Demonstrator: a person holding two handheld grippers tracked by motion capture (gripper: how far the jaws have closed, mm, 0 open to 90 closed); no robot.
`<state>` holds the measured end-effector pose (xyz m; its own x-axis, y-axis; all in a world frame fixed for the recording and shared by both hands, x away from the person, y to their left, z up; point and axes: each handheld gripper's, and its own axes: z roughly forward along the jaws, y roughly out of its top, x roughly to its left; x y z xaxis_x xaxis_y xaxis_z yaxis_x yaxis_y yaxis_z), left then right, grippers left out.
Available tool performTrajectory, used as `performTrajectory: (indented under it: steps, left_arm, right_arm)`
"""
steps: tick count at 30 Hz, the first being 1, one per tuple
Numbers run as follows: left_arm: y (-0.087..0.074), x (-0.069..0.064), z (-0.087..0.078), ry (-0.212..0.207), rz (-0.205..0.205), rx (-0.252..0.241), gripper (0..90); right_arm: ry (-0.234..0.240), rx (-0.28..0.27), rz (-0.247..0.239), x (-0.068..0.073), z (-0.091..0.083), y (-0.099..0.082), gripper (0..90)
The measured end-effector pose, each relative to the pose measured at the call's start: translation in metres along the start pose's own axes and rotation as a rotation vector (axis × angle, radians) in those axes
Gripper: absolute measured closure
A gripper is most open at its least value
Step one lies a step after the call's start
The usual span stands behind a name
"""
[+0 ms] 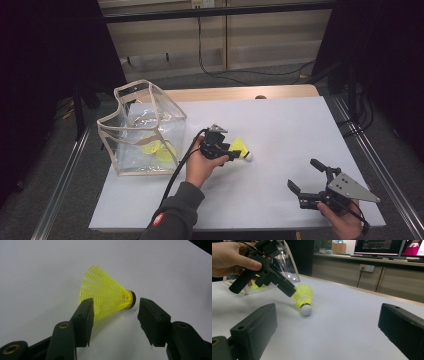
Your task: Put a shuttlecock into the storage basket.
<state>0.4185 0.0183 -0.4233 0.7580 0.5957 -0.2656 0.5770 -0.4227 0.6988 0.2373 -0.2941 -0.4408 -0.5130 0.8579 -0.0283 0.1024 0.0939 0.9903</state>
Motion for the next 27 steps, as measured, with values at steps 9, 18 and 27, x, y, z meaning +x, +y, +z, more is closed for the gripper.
performTrajectory:
  steps: [9, 18, 27]
  left_arm:
    - [-0.0008, -0.0022, 0.0014, -0.020, 0.002, 0.012, 50.5]
    - [-0.0018, -0.0062, 0.0040, -0.035, 0.006, 0.026, 55.3]
    - [-0.0041, -0.0079, 0.0063, -0.057, 0.000, 0.033, 69.9]
  right_arm:
    - [0.000, -0.001, 0.002, -0.0004, 0.0001, -0.0003, 1.9]
    - [0.000, 0.002, -0.001, -0.0003, 0.0001, -0.0002, 2.0]
    - [0.000, 0.000, 0.000, -0.0009, -0.0003, -0.0003, 1.9]
